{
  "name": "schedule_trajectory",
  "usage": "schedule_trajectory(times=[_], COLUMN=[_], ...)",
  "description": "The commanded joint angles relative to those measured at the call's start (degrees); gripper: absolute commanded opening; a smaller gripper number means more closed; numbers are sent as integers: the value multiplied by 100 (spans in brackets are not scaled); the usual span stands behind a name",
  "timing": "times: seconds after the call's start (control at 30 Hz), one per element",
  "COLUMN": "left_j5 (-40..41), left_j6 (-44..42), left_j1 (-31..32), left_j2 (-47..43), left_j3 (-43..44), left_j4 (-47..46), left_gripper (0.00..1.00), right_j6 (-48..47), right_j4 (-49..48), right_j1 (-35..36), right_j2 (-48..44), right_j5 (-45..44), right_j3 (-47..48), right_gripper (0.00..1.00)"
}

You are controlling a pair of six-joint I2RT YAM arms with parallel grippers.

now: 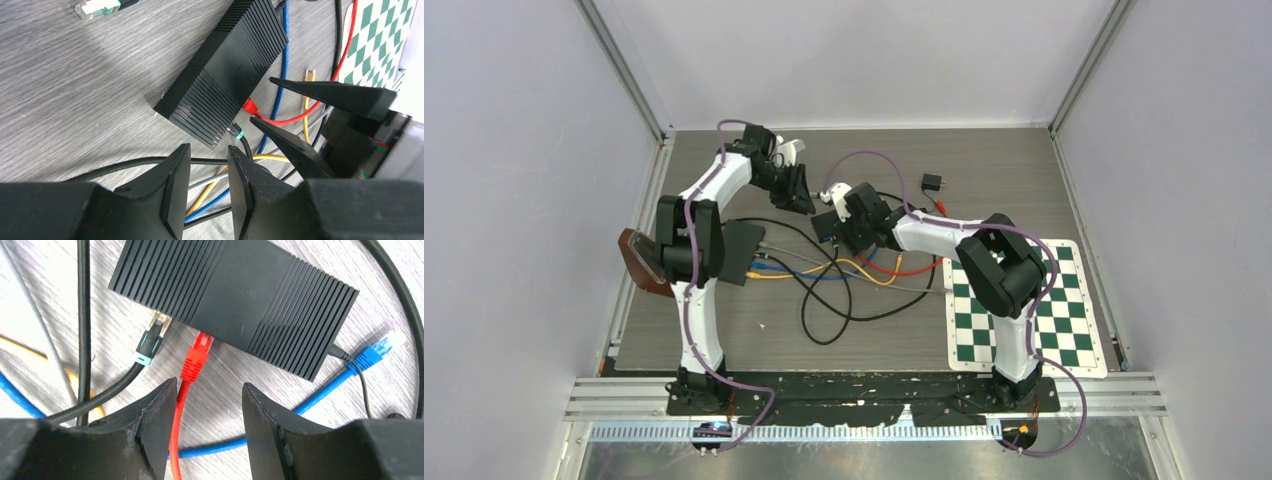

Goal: Insert the plug into the switch port
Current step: Insert the connector into the switch port.

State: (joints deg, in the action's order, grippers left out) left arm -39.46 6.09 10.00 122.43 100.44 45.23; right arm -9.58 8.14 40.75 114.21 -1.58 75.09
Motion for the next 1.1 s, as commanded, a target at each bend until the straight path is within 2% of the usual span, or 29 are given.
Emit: schedule_trajectory(times=[0.0, 0.17, 0.4, 0.5, 0.67, 0.87, 1.03, 1.07], left_j5=[-51, -135, 1, 139, 817, 1988, 2174, 2176], left_j6=[243, 400, 553, 698, 822, 1000, 1162, 1154], left_j1=[18, 83, 32, -74, -173, -298, -513, -535], left_j2=[132, 490, 248, 82, -480, -1132, -1726, -1820], left_j3=[-89, 267, -39, -128, -384, -597, -1022, -1082], left_j4=[-616, -554, -875, -925, -802, -412, -625, -636], left_gripper=[36, 35, 35, 35, 36, 36, 36, 36], right_j6=[-20, 267, 372, 381, 226, -104, -635, -700], right_j4=[112, 168, 165, 190, 500, 1191, 1445, 1462], right_j1=[-16, -15, -23, -49, -189, -364, -560, -604], right_j2=[-462, -340, 25, 239, 603, 1299, 1896, 2007], right_j5=[33, 77, -90, -53, -166, -215, -279, -283], right_j3=[-143, -174, 172, 377, 1075, 2459, 3450, 3609], right_gripper=[55, 46, 38, 28, 20, 11, 11, 14])
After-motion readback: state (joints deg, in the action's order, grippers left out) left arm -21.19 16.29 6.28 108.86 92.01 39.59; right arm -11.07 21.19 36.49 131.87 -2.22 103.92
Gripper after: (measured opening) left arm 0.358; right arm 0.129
